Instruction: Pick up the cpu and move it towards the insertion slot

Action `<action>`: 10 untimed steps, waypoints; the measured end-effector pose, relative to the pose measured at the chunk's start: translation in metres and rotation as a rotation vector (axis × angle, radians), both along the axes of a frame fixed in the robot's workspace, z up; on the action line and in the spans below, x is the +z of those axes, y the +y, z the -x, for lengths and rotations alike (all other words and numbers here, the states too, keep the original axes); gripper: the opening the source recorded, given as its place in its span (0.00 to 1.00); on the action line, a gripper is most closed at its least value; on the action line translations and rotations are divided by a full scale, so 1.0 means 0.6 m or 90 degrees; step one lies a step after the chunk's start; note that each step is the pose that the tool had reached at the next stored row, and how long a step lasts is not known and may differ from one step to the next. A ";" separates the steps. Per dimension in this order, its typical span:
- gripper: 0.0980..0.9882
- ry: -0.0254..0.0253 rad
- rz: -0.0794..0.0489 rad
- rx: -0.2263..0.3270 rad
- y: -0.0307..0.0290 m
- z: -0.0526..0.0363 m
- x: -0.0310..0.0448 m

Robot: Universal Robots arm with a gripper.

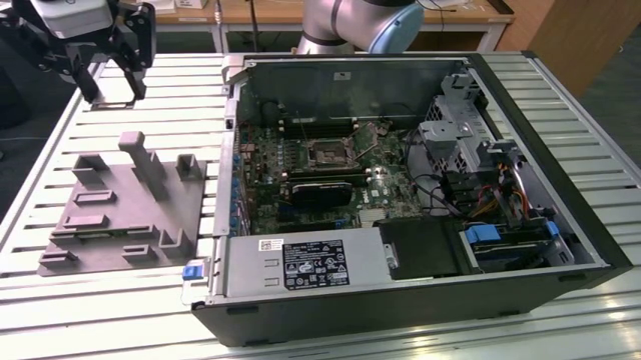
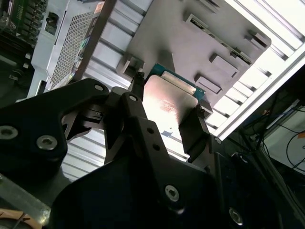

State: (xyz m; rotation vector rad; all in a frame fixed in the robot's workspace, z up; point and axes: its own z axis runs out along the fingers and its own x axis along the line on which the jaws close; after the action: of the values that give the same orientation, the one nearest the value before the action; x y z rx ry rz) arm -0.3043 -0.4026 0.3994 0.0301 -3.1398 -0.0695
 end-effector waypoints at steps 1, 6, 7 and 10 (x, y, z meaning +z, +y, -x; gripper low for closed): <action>0.50 0.0000 0.000 0.000 0.0000 -0.002 0.000; 0.50 0.0000 0.000 0.000 0.0004 -0.023 0.000; 0.50 0.0000 0.000 0.000 0.0004 -0.028 0.000; 0.50 0.0000 0.000 0.000 0.0006 -0.044 0.000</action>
State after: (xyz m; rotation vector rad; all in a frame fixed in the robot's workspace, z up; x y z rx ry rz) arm -0.2781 -0.4022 0.3994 0.0300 -3.1397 -0.0695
